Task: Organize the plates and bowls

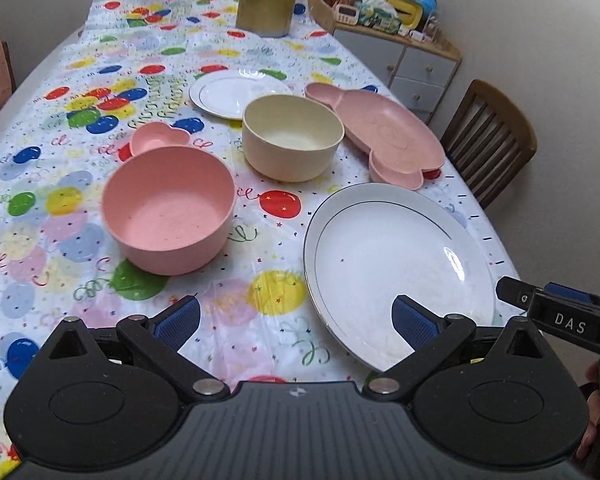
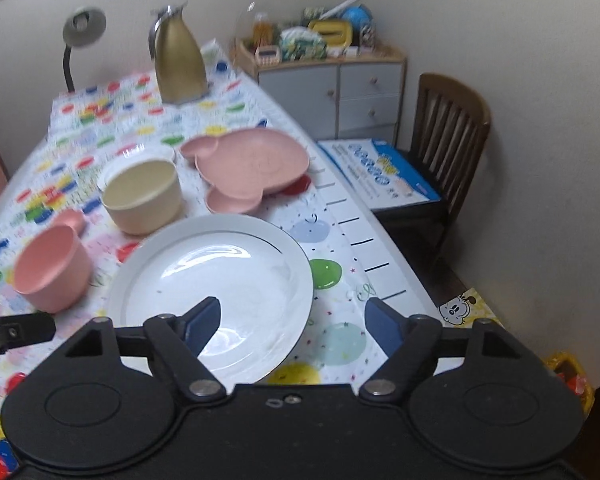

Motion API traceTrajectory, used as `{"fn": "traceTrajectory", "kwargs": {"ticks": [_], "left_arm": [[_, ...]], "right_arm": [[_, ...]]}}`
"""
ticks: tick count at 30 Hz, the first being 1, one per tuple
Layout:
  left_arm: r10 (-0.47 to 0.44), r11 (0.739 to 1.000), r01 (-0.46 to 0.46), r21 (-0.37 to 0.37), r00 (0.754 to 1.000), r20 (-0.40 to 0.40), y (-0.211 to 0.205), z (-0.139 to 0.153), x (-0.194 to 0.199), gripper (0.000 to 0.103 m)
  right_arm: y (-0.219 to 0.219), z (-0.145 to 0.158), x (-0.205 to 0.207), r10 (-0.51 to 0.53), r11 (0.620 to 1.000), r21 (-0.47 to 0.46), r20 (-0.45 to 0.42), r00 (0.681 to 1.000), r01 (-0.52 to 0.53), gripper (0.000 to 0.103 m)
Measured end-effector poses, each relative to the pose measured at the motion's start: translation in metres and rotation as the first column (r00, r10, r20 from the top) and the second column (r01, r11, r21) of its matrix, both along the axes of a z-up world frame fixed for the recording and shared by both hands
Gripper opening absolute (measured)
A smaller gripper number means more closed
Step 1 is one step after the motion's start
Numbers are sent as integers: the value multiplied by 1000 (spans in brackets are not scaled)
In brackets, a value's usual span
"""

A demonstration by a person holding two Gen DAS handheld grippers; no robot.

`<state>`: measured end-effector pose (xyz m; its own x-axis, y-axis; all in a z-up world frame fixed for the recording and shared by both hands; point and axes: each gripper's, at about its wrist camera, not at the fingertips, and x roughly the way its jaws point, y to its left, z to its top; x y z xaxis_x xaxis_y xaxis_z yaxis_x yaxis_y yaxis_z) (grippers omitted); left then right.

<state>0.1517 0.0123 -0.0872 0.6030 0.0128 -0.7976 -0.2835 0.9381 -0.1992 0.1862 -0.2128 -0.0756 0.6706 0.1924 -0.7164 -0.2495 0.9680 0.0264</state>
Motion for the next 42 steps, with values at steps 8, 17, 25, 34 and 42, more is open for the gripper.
{"fn": "traceTrajectory", "kwargs": {"ticks": [8, 17, 25, 34, 42], "left_arm": [[16, 1000, -17, -5, 998, -65, -5, -25, 41, 98], [14, 999, -17, -32, 994, -106, -7, -41, 65, 75], [12, 995, -24, -97, 992, -122, -3, -48, 73, 48], [15, 986, -35, -164, 993, -119, 4, -51, 76, 26], [11, 985, -32, -169, 992, -125, 12, -52, 74, 14]], "right_arm": [[-1, -30, 57, 60, 997, -39, -110, 992, -65, 54], [-2, -42, 91, 143, 990, 32, -209, 967, -139, 35], [-10, -46, 105, 152, 986, 101, -265, 952, -129, 16], [-15, -46, 108, 134, 985, 140, -287, 948, -97, 11], [-18, -47, 107, 132, 983, 163, -289, 948, -87, 9]]}}
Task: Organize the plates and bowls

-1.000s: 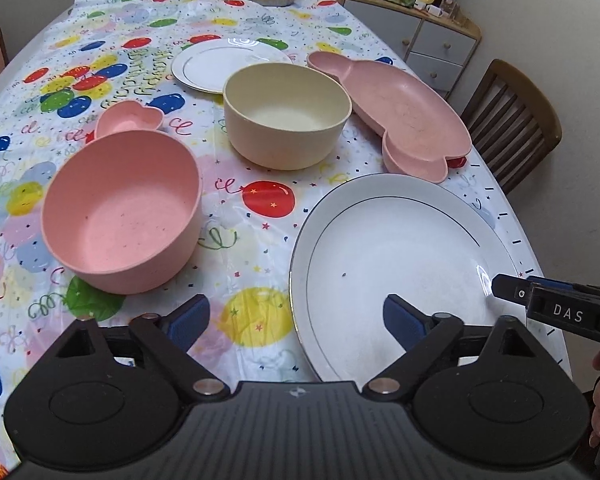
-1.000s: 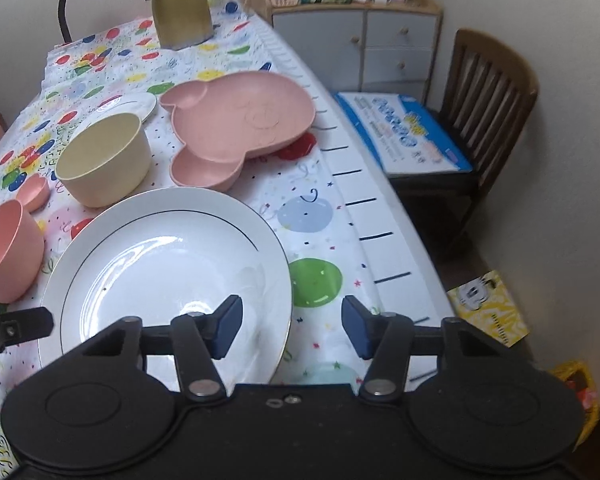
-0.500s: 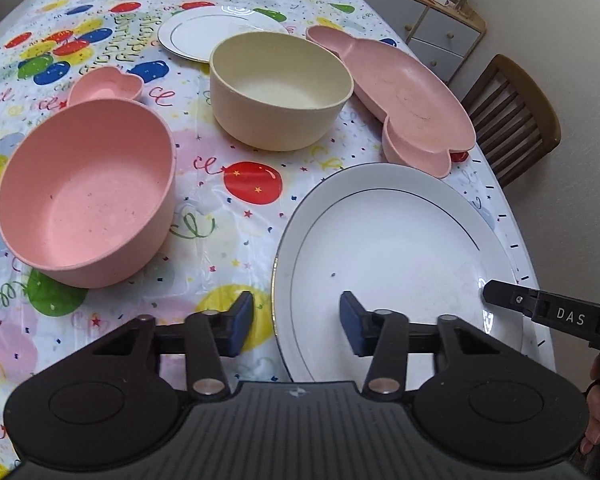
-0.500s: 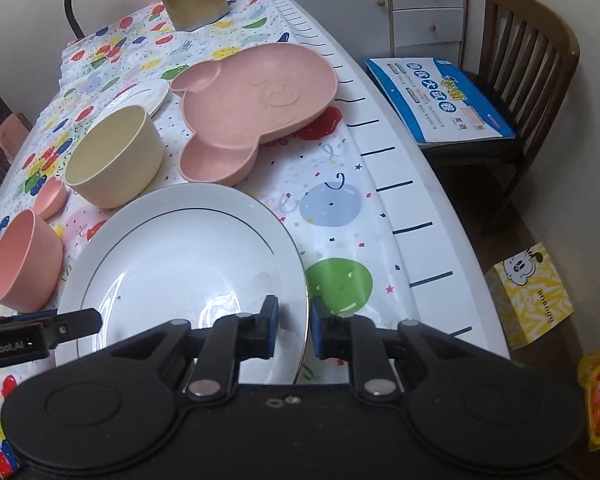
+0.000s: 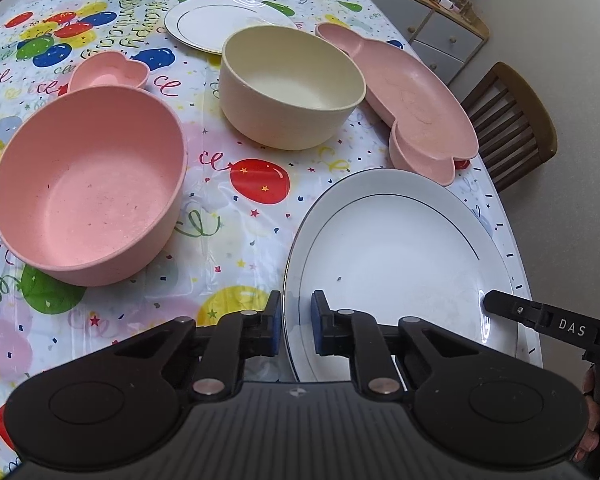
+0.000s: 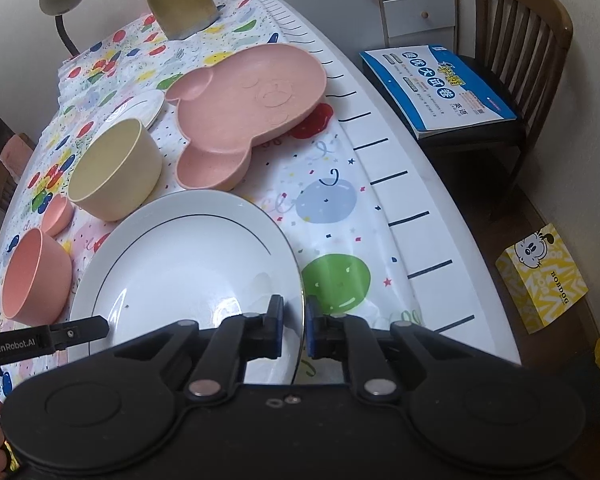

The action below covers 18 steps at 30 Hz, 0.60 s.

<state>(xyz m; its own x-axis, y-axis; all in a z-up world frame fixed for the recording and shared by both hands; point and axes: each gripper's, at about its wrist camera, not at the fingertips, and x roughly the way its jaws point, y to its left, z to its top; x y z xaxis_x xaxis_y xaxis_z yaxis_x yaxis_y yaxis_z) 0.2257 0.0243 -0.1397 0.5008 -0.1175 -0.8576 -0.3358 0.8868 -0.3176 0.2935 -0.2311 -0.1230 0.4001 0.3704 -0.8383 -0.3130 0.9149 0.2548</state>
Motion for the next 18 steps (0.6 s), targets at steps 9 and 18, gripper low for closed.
{"fn": "traceTrajectory", "kwargs": {"ticks": [9, 18], "left_arm": [[-50, 999, 50, 4, 999, 4, -11, 6, -24, 13], [-114, 993, 113, -26, 993, -35, -31, 8, -73, 13]], "right_arm": [[-5, 4, -17, 7, 1000, -23, 1, 1000, -7, 9], [-32, 7, -63, -15, 1000, -12, -32, 999, 14, 8]]}}
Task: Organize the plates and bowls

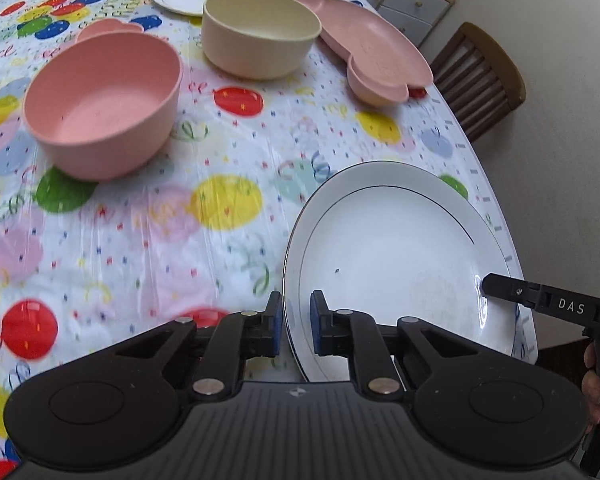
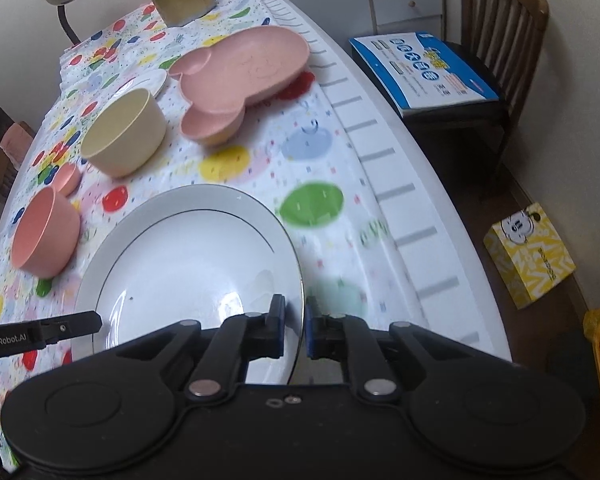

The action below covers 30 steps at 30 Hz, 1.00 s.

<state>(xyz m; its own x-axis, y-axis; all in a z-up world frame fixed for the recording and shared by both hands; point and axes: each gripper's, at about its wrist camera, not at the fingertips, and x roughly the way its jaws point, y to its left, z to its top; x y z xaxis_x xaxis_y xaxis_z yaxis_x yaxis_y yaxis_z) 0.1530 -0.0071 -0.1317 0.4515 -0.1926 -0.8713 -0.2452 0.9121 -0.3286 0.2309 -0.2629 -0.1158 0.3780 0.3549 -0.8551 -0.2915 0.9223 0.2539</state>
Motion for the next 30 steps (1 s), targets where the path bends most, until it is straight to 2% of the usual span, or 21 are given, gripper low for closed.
{"fn": "traceTrajectory", "kwargs": {"ticks": [6, 11, 19, 22, 30], "left_arm": [[-40, 999, 40, 6, 999, -6, -11, 2, -28, 13], [-64, 998, 65, 7, 998, -10, -13, 3, -36, 13], [-84, 995, 84, 50, 996, -17, -14, 4, -37, 13], [-81, 995, 81, 54, 997, -14, -11, 6, -39, 13], [-70, 995, 68, 68, 997, 18, 0, 22, -50, 14]], "right_arm": [[-15, -2, -32, -24, 1000, 8, -19, 1000, 24, 8], [-22, -4, -54, -40, 999, 11, -27, 999, 41, 8], [-19, -6, -62, -70, 998, -10, -11, 998, 70, 9], [-17, -2, -65, -83, 996, -40, 17, 996, 84, 18], [-17, 20, -74, -106, 993, -51, 88, 990, 111, 25]]}}
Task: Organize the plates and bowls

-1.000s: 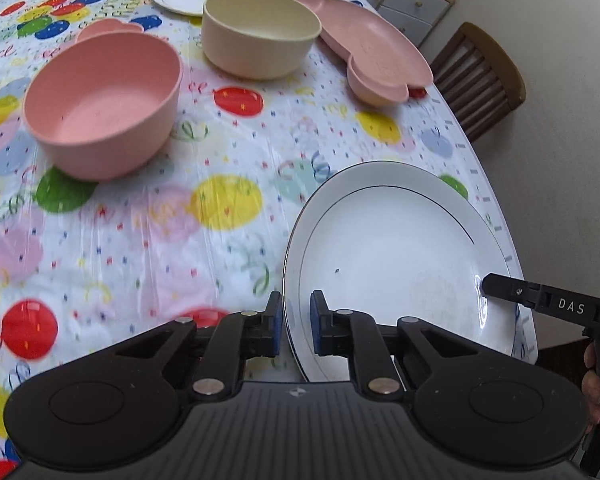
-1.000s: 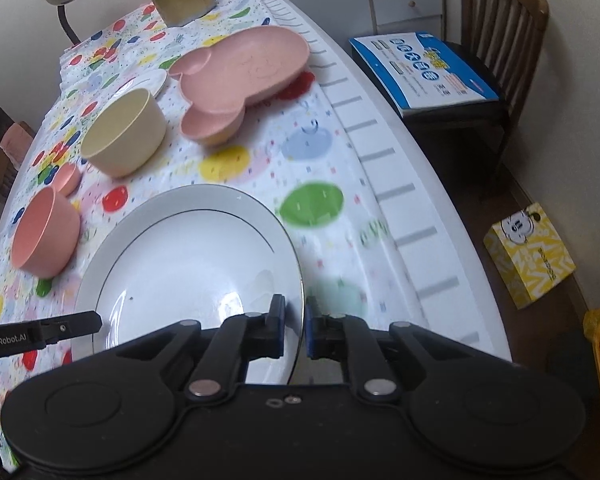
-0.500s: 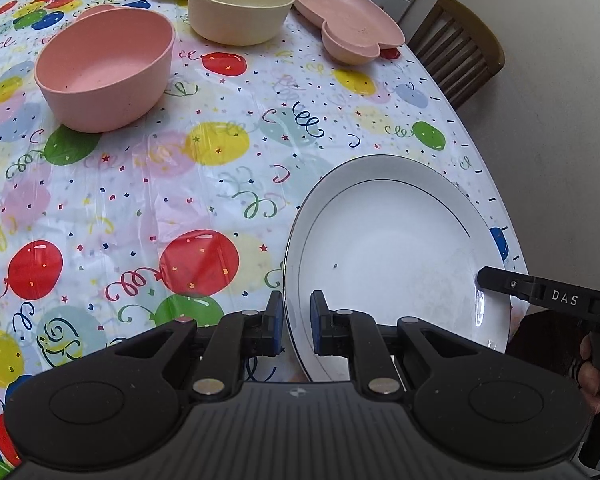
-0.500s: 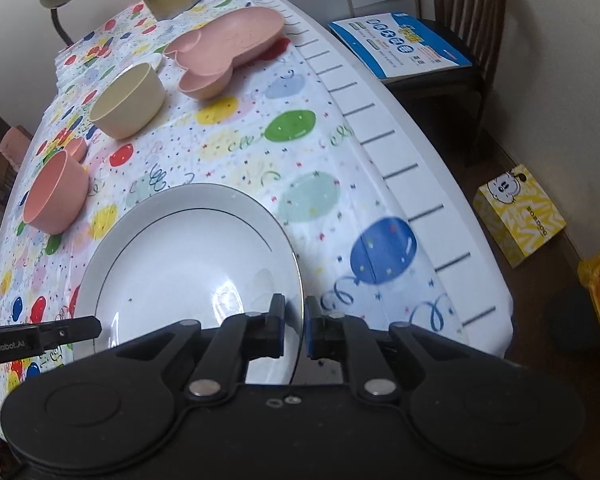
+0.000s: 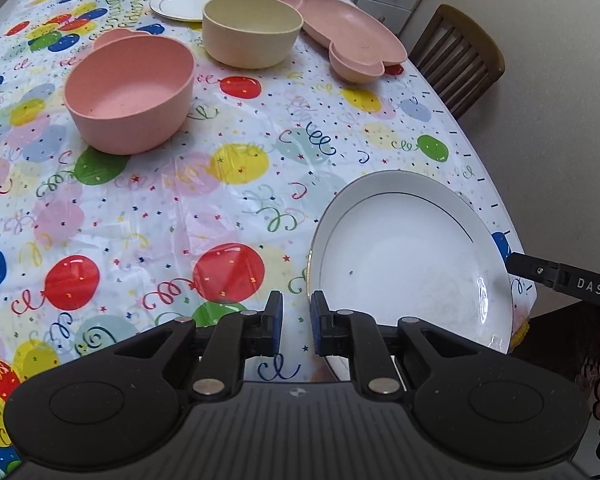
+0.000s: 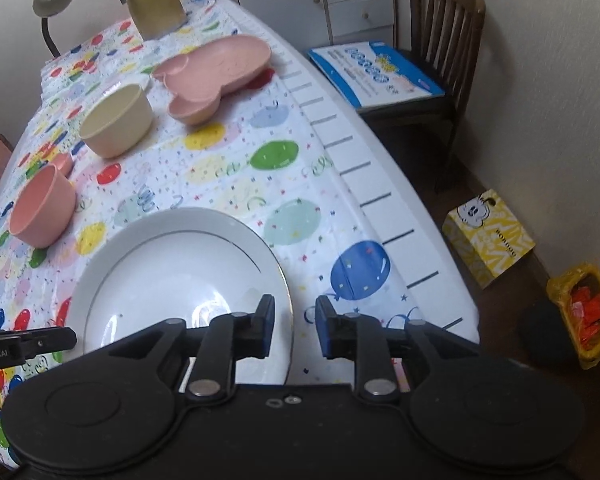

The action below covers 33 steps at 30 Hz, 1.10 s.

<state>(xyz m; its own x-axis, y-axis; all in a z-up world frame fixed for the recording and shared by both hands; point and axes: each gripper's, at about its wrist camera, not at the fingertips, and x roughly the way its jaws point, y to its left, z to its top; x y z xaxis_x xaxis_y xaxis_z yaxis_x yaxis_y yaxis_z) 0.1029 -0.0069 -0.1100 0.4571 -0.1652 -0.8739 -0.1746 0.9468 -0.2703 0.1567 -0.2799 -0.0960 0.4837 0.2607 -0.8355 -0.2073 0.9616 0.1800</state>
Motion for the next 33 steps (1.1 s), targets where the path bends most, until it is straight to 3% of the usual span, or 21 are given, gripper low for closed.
{"fn": "traceTrajectory", "kwargs": {"ticks": [8, 17, 21, 27, 33], "left_arm": [[1, 1000, -3, 25, 998, 65, 14, 23, -19, 18], [13, 998, -23, 55, 986, 165, 37, 52, -47, 50], [4, 997, -19, 72, 978, 209, 44, 66, -59, 51], [6, 995, -31, 90, 965, 263, 55, 86, -73, 54], [15, 994, -47, 98, 954, 300, 63, 100, -75, 62]], "right_arm": [[31, 26, -20, 64, 998, 21, 65, 996, -66, 36], [72, 54, -47, 128, 990, 35, 134, 983, -134, 44], [87, 64, -61, 146, 988, 27, 169, 975, -152, 60], [104, 80, -77, 166, 984, 29, 208, 964, -176, 65], [120, 99, -83, 185, 981, 18, 257, 949, -196, 79]]}}
